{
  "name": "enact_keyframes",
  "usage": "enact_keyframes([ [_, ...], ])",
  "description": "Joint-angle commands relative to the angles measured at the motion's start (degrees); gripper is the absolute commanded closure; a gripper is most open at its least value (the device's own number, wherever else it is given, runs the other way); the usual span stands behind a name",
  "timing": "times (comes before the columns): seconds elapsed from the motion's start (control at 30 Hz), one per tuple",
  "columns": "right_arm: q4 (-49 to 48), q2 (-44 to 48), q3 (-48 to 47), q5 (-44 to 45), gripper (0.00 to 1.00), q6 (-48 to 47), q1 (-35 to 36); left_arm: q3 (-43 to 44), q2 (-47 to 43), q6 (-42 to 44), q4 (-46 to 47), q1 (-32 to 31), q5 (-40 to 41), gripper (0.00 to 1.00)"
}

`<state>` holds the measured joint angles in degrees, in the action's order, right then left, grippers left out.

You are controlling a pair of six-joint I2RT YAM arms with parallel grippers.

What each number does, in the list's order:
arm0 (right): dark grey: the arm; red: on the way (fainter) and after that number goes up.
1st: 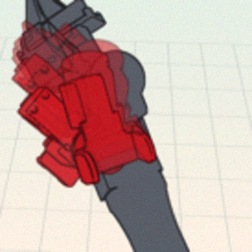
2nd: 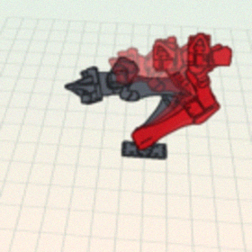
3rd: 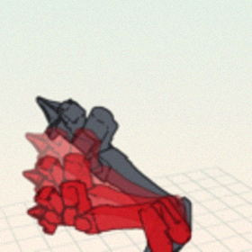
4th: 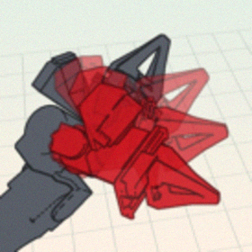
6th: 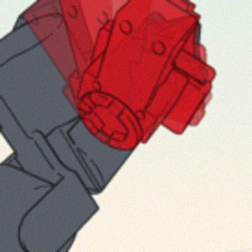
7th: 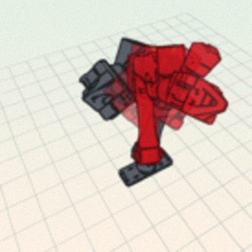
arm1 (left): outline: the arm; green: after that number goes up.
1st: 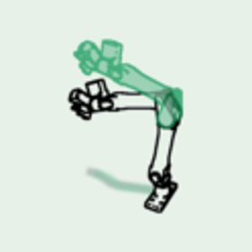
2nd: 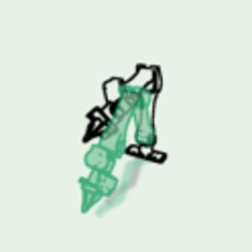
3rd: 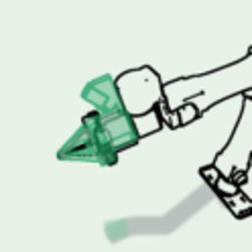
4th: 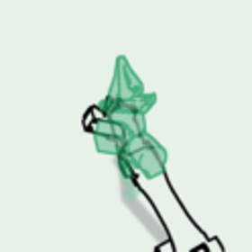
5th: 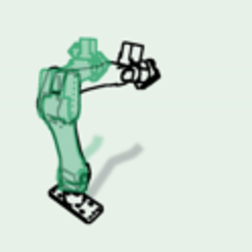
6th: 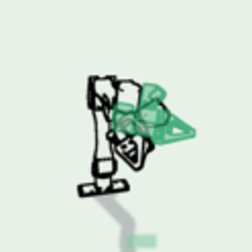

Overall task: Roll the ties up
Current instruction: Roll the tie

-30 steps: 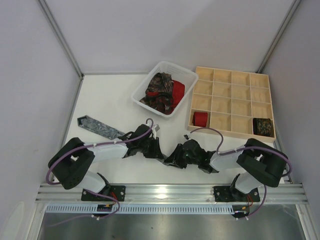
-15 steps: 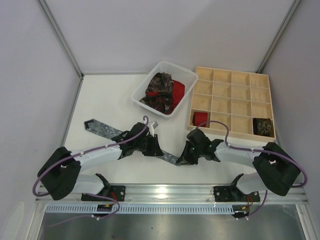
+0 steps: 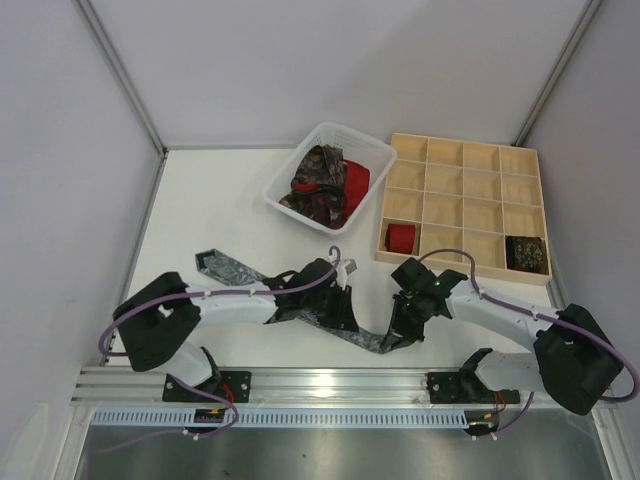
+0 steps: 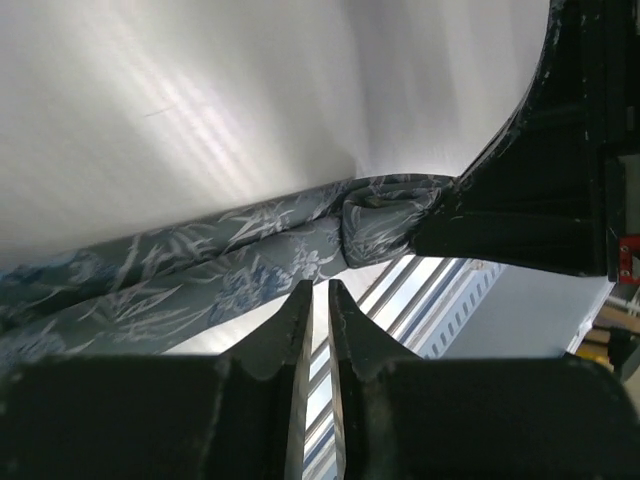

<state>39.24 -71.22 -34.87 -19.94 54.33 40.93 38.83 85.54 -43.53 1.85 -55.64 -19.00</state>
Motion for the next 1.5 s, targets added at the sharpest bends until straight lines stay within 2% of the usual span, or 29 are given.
enact_keyframes([
  [0.0, 7.2, 1.8, -2.4, -1.7, 1.00, -0.8, -1.0, 5.9, 4.3, -1.9, 4.7, -4.2, -0.6, 0.85],
  [0.23, 9.4, 2.0, -3.1, -1.8, 1.00, -1.6, -1.8, 8.1, 9.7, -4.1, 7.7, -5.9, -2.2, 0.86],
  [0.83, 5.5, -0.8, -6.1, -4.0, 1.00, -0.9, -0.2, 11.1, 16.7, -6.3, 9.7, -9.2, -2.8, 0.86],
  [0.93, 4.5, -2.5, -7.1, -4.1, 0.93, -1.6, 1.1, 11.3, 16.8, -6.4, 9.6, -9.3, -2.9, 0.87],
  [1.1, 4.0, -5.9, -9.8, -2.9, 0.70, -3.6, 2.1, 10.3, 15.7, -6.1, 8.3, -9.3, -1.7, 0.87],
  [1.23, 3.3, -8.5, -10.8, -2.1, 0.66, -4.8, 3.0, 9.8, 15.1, -5.3, 5.5, -9.7, 0.5, 0.87],
  [1.3, 2.7, -10.0, -10.7, -2.0, 0.68, -5.1, 3.1, 9.2, 14.7, -5.3, 5.1, -9.8, 1.9, 0.89],
  [1.4, 1.5, -11.0, -10.4, -2.0, 0.80, -5.1, 3.4, 7.5, 13.8, -5.6, 4.8, -9.9, 3.0, 0.89],
  [1.47, 0.7, -11.9, -10.2, -2.0, 0.93, -5.0, 3.7, 6.6, 13.0, -5.5, 3.9, -9.9, 4.6, 0.89],
])
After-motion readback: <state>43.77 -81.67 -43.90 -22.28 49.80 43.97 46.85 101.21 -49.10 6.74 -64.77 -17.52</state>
